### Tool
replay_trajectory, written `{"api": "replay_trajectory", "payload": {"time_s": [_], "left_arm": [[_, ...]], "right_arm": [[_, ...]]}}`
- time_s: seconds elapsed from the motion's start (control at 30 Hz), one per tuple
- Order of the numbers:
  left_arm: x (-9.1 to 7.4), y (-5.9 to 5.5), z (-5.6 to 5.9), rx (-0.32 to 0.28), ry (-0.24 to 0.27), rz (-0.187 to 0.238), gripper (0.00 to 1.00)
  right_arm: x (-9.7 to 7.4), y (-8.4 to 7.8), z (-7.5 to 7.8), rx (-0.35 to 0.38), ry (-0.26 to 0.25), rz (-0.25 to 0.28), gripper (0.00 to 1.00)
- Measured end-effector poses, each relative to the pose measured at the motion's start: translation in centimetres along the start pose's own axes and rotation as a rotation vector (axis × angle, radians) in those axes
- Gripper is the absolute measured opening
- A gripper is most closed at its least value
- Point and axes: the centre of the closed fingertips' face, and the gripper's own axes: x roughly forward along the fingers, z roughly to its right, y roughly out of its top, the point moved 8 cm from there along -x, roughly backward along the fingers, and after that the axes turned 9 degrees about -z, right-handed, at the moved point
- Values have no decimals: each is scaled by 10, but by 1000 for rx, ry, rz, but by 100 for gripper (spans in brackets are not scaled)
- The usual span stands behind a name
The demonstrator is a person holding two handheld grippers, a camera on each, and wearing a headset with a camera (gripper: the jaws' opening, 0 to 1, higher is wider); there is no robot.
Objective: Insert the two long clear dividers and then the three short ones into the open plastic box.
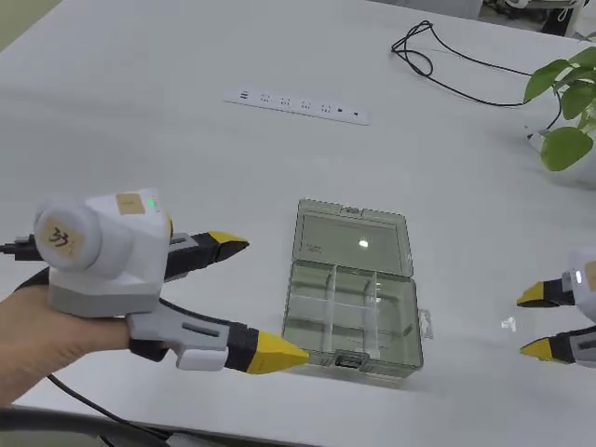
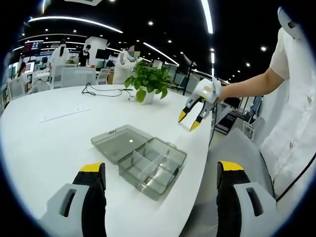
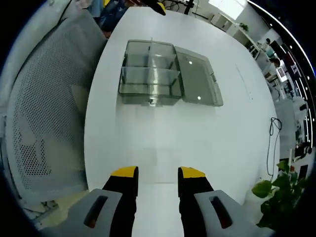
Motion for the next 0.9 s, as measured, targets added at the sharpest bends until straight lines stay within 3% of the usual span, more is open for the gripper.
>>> {"api": "replay_trajectory", "payload": {"time_s": [0.17,0.3,0.47,0.57,0.73,0.9], "left_arm": [[6,6,1,-28,8,0,93],[11,15,8,-127,-21,31,85],[17,27,15,-173,-46,63,78],[21,35,20,-234,-77,78,73],[29,44,27,-278,-92,69,59],[39,50,38,-334,-143,62,51]], "right_arm": [[-20,27,1,-31,-54,40,33],[-35,50,-1,-47,-84,85,33],[-48,71,-6,-45,-99,129,33],[-54,83,-11,-37,-106,157,33],[-60,97,-16,-25,-108,191,33],[-65,109,-21,-18,-106,220,33]]}}
